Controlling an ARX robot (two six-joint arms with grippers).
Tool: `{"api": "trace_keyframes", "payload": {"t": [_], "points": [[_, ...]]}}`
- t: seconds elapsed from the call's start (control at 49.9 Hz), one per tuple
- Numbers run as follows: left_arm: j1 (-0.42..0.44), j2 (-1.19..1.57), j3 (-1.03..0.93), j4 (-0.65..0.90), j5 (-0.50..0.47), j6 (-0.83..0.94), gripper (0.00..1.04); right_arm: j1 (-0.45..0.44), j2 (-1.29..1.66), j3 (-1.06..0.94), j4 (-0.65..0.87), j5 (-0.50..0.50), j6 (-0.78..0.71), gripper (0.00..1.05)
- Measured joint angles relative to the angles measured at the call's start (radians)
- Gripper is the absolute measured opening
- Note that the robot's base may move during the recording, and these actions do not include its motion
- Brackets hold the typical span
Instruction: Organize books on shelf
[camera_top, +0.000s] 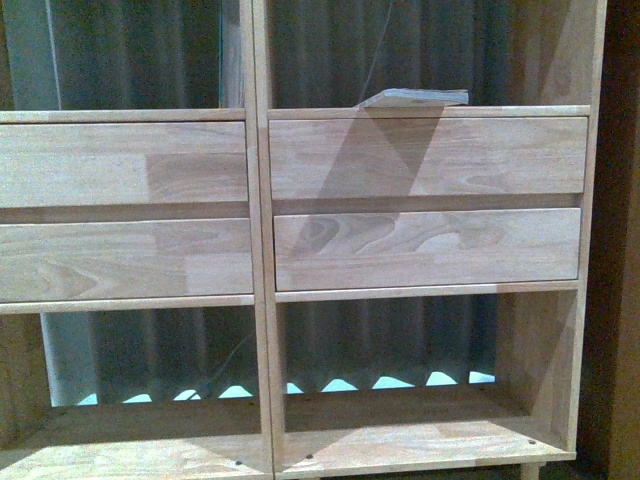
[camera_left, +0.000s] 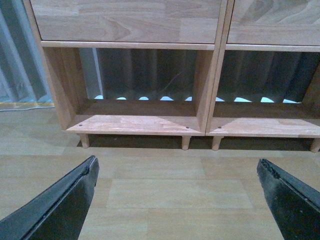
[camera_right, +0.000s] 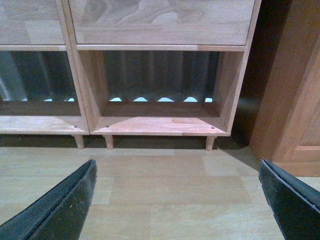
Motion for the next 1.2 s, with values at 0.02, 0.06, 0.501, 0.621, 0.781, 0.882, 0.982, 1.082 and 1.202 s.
{"api": "trace_keyframes", "payload": {"t": [0.02, 0.06, 0.501, 0.621, 0.781, 0.882, 0.982, 1.082, 1.202], "points": [[0.0, 0.0, 0.0, 0.0, 0.0, 0.0, 0.98, 0.0, 0.0, 0.0, 0.0, 0.0, 0.0, 0.98], [0.0, 0.0, 0.0, 0.0, -0.001, 0.0, 0.98, 0.0, 0.0, 0.0, 0.0, 0.0, 0.0, 0.98], [0.0, 0.0, 0.0, 0.0, -0.001, 0.0, 0.98, 0.0, 0.0, 0.0, 0.0, 0.0, 0.0, 0.98], [0.0, 0.0, 0.0, 0.0, 0.0, 0.0, 0.98, 0.0, 0.0, 0.0, 0.0, 0.001, 0.0, 0.98], [0.0, 0.0, 0.0, 0.0, 0.0, 0.0, 0.98, 0.0, 0.0, 0.0, 0.0, -0.001, 0.0, 0.98], [0.0, 0.0, 0.0, 0.0, 0.0, 0.0, 0.98, 0.0, 0.0, 0.0, 0.0, 0.0, 0.0, 0.98], [0.0, 0.0, 0.0, 0.0, 0.0, 0.0, 0.98, 0.0, 0.0, 0.0, 0.0, 0.0, 0.0, 0.98], [0.0, 0.0, 0.0, 0.0, 0.0, 0.0, 0.98, 0.0, 0.0, 0.0, 0.0, 0.0, 0.0, 0.98], [0.0, 0.0, 0.0, 0.0, -0.001, 0.0, 0.98, 0.0, 0.0, 0.0, 0.0, 0.0, 0.0, 0.98]]}}
